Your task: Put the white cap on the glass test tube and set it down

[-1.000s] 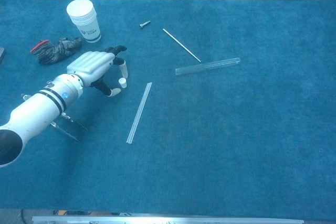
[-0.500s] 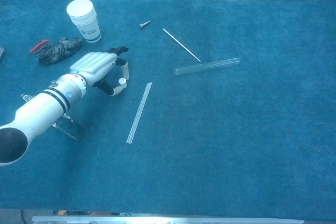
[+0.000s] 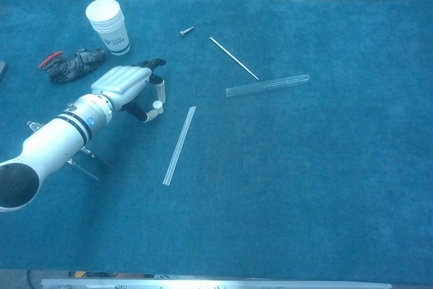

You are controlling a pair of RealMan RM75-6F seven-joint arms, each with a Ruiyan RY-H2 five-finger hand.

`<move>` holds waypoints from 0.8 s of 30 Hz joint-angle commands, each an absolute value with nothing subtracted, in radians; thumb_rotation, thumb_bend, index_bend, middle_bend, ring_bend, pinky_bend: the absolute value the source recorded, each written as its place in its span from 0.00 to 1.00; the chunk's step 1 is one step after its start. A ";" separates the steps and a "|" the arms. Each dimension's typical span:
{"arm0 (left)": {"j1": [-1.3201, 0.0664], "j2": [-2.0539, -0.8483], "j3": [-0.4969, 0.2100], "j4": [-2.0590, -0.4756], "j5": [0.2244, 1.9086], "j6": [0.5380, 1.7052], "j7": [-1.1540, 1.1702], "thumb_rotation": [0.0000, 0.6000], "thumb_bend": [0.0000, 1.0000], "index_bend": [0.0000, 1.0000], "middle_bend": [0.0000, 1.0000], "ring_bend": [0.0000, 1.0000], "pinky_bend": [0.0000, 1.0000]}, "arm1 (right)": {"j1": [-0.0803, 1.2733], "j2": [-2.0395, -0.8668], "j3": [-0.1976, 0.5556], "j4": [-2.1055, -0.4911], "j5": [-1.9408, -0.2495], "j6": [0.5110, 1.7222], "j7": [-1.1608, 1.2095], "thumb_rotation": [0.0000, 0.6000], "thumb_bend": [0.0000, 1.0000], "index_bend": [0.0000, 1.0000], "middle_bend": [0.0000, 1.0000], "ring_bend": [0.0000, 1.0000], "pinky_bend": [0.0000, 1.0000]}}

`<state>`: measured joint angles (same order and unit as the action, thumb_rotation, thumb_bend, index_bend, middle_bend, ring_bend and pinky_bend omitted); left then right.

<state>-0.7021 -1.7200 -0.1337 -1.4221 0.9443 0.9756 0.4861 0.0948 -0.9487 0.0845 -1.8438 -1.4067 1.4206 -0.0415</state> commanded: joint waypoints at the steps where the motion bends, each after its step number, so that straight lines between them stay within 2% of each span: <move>1: -0.703 -1.721 -0.134 -1.420 0.945 0.976 0.485 1.00 0.33 0.47 0.00 0.00 0.02 | 0.095 -0.949 0.085 -1.844 -1.406 1.421 -0.042 1.00 0.30 0.28 0.20 0.04 0.22; 11: -0.696 -1.696 -0.138 -1.443 0.960 0.980 0.458 1.00 0.33 0.50 0.01 0.00 0.02 | 0.105 -0.952 0.090 -1.841 -1.400 1.407 -0.045 1.00 0.30 0.29 0.20 0.04 0.22; 16: -0.678 -1.610 -0.143 -1.540 0.964 0.990 0.436 1.00 0.33 0.50 0.02 0.00 0.02 | 0.137 -0.952 0.101 -1.841 -1.394 1.363 -0.048 1.00 0.30 0.31 0.20 0.04 0.22; 24: -0.628 -1.452 -0.137 -1.707 1.017 1.068 0.414 1.00 0.33 0.50 0.02 0.00 0.02 | 0.229 -0.992 0.118 -1.816 -1.401 1.246 -0.050 1.00 0.30 0.36 0.21 0.05 0.22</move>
<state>-0.6461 -1.4878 -0.1402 -1.6708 0.9978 1.0435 0.4229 0.2072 -0.9786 0.1129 -1.8260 -1.3992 1.2706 -0.0476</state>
